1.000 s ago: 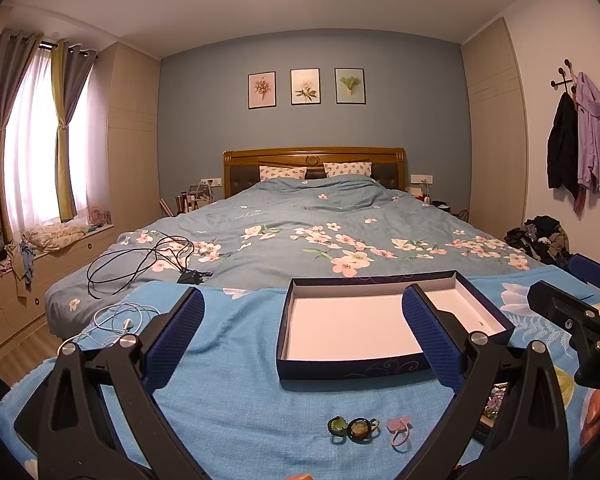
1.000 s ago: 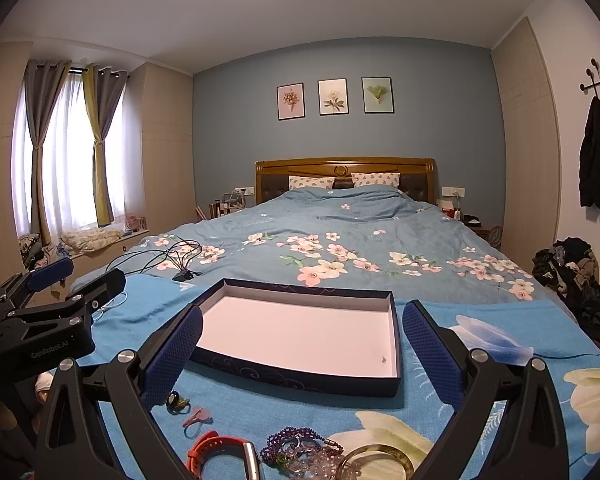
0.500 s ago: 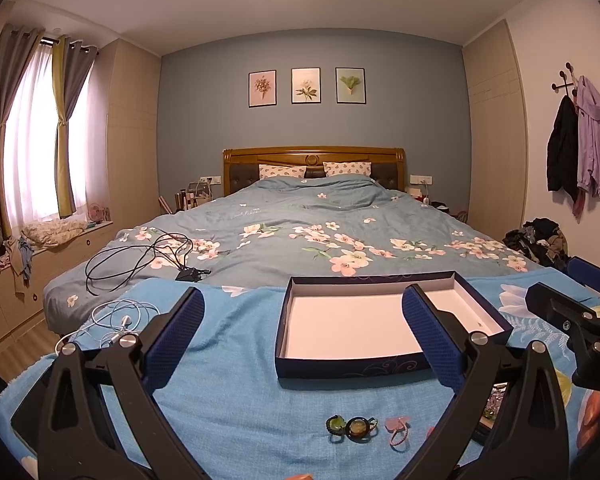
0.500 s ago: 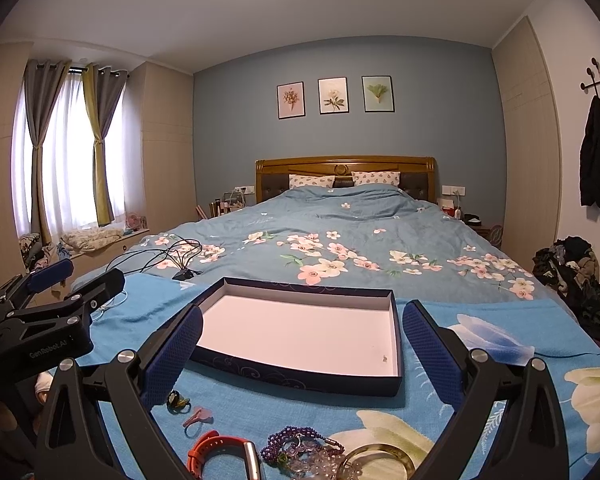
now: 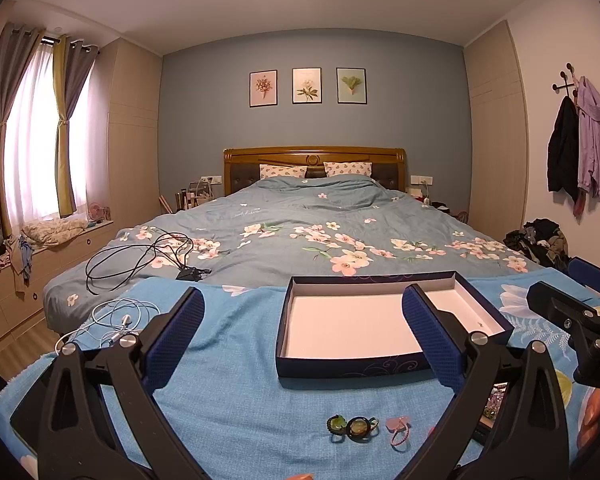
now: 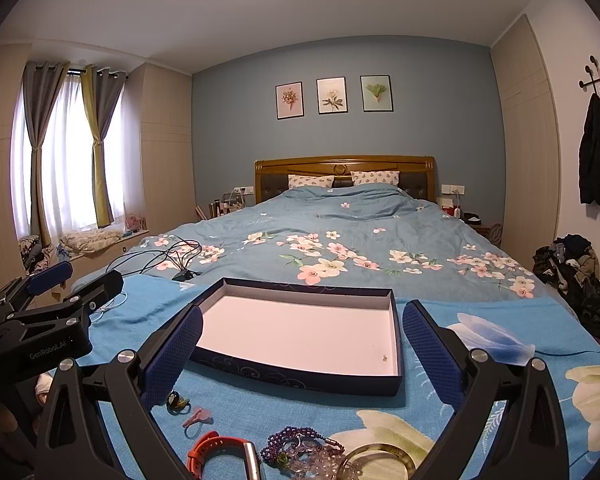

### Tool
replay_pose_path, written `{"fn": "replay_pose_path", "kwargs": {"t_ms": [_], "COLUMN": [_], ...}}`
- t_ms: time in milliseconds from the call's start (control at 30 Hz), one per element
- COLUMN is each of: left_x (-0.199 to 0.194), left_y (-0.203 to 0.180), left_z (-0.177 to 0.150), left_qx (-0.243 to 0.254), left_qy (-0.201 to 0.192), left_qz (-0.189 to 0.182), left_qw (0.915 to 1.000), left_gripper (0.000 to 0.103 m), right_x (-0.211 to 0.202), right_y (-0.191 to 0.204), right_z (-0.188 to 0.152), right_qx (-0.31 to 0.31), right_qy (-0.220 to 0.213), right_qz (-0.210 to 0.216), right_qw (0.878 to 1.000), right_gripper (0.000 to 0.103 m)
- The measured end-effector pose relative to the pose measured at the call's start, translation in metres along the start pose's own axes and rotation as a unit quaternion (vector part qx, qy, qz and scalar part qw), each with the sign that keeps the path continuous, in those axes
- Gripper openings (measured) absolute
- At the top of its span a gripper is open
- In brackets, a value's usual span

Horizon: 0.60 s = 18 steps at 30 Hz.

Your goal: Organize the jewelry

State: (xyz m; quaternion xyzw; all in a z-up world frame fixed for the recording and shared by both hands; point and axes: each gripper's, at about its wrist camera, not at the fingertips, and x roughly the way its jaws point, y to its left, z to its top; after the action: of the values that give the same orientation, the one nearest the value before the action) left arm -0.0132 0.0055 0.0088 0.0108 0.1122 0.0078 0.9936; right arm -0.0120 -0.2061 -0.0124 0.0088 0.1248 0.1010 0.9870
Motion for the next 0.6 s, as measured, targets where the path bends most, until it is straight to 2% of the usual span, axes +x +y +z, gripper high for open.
{"fn": "replay_pose_path", "kwargs": {"t_ms": [600], "left_x": [-0.0008], "left_y": [-0.0002], "left_z": [-0.0025], "left_qx": [0.001], "left_qy": [-0.001], "left_qz": [-0.001], "left_qw": [1.0], "left_gripper": [0.097], "right_x": [-0.0001], "right_y": [-0.0021], "right_z": [0.0019], "right_qx": [0.003], "right_qy": [0.0], "right_qz": [-0.002], "right_qw": [1.0], "right_gripper": [0.097]}}
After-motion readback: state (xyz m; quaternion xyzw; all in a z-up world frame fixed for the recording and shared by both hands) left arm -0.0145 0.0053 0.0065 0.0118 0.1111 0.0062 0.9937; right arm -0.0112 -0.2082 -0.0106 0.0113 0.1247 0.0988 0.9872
